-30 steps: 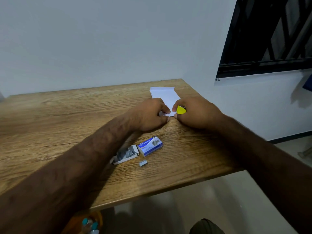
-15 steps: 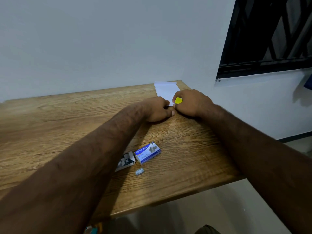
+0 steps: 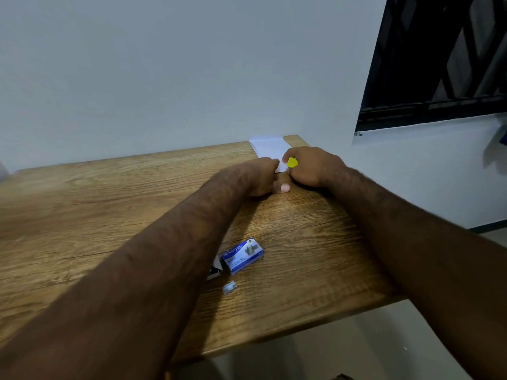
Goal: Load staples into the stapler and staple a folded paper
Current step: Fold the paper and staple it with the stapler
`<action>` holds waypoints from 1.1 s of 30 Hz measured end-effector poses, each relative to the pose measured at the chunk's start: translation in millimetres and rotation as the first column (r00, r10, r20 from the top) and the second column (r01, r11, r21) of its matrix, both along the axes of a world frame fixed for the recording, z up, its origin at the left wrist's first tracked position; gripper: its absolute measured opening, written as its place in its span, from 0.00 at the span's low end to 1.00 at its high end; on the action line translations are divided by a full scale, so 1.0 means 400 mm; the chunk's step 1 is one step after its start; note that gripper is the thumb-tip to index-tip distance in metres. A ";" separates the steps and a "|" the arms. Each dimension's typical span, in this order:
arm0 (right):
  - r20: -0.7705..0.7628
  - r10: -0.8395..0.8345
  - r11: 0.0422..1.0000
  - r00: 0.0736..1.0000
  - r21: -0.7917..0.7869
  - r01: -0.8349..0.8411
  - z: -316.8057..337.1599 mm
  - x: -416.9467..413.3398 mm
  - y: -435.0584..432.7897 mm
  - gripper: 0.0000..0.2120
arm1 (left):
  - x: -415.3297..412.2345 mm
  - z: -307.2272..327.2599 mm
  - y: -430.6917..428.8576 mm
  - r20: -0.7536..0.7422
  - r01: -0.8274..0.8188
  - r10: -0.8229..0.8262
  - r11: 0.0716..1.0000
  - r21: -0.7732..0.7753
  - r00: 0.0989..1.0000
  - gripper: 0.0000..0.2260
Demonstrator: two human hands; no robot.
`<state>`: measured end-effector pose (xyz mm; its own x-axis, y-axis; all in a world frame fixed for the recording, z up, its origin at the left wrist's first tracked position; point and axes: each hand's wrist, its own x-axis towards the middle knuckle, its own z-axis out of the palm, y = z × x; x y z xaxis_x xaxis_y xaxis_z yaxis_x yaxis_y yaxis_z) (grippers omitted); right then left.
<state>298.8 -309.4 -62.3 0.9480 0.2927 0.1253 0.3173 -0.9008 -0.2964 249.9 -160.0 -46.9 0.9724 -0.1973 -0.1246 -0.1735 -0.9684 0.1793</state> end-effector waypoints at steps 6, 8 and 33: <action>0.268 0.025 0.993 0.963 0.105 -0.055 -0.028 -0.065 -0.028 0.20 | -0.014 0.000 0.023 -0.002 -0.106 0.107 0.981 -0.164 0.994 0.41; 0.278 0.034 0.992 0.960 0.104 -0.065 -0.022 -0.093 -0.031 0.18 | -0.028 0.013 0.041 -0.029 -0.139 0.136 0.958 -0.251 0.990 0.43; -0.249 0.693 0.707 0.677 0.420 -0.569 0.095 -0.419 0.334 0.21 | -0.516 0.024 0.442 0.025 -0.236 0.343 0.695 -0.680 0.939 0.13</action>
<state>131.0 -175.8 -24.5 0.5333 0.8459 -0.0037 0.5890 -0.3744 -0.7162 43.4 16.8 -37.4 0.9907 0.1180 0.0673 0.0204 -0.6191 0.7851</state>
